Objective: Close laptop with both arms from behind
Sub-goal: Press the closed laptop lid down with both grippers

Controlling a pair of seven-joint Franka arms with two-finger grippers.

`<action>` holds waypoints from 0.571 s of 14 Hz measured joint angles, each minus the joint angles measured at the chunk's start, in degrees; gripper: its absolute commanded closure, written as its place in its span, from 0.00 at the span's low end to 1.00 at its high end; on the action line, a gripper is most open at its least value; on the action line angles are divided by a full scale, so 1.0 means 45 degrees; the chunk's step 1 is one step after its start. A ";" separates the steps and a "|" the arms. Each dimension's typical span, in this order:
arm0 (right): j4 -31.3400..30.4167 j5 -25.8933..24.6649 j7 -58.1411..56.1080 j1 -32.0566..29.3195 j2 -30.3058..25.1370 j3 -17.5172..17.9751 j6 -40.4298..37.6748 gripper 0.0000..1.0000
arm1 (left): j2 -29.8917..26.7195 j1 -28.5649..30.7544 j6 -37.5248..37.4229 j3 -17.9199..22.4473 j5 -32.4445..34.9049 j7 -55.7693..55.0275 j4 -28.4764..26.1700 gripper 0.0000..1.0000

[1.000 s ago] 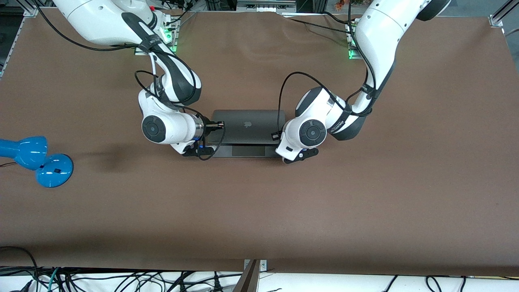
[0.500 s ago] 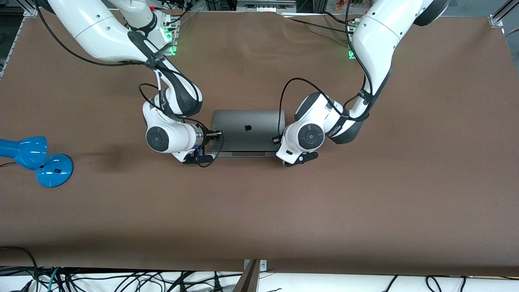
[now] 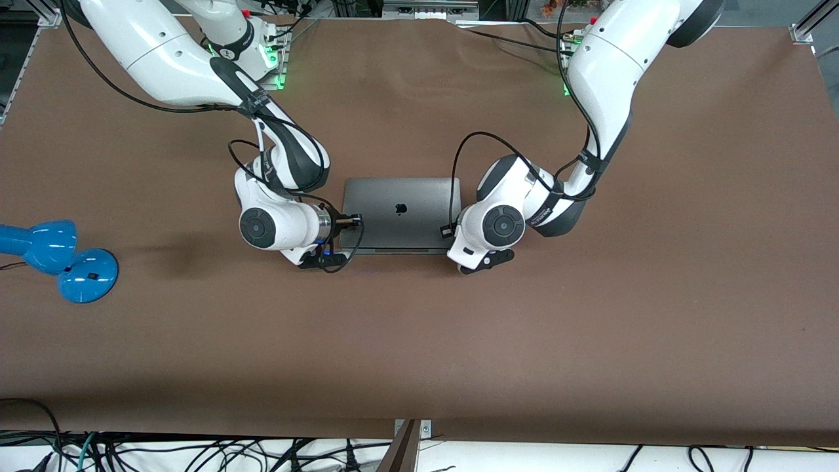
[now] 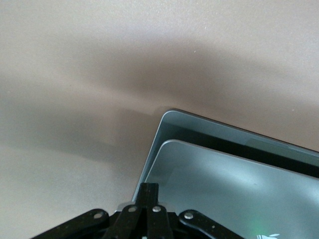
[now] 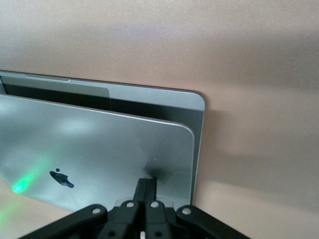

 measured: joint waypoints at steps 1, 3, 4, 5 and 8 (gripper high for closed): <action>0.0000 0.0000 0.0000 0.0001 0.0000 -0.0017 0.0004 0.98 | 0.0049 0.0000 0.0017 0.0001 0.0001 0.0000 0.0011 1.00; 0.0000 0.0000 -0.0025 0.0000 0.0023 -0.0070 0.0144 0.98 | 0.0111 -0.0001 0.0134 0.0003 0.0001 0.0000 0.0029 1.00; 0.0000 0.0000 -0.0055 0.0000 0.0051 -0.0079 0.0266 0.98 | 0.0150 -0.0004 0.0212 0.0003 0.0002 0.0000 0.0038 1.00; 0.0000 0.0000 -0.0077 0.0001 0.0083 -0.0080 0.0340 0.98 | 0.0200 -0.0008 0.0320 0.0003 0.0002 0.0000 0.0040 1.00; 0.0000 -0.0001 -0.0094 0.0002 0.0259 -0.0083 0.0443 0.98 | 0.0379 -0.0027 0.0538 0.0003 0.0002 0.0000 0.0049 1.00</action>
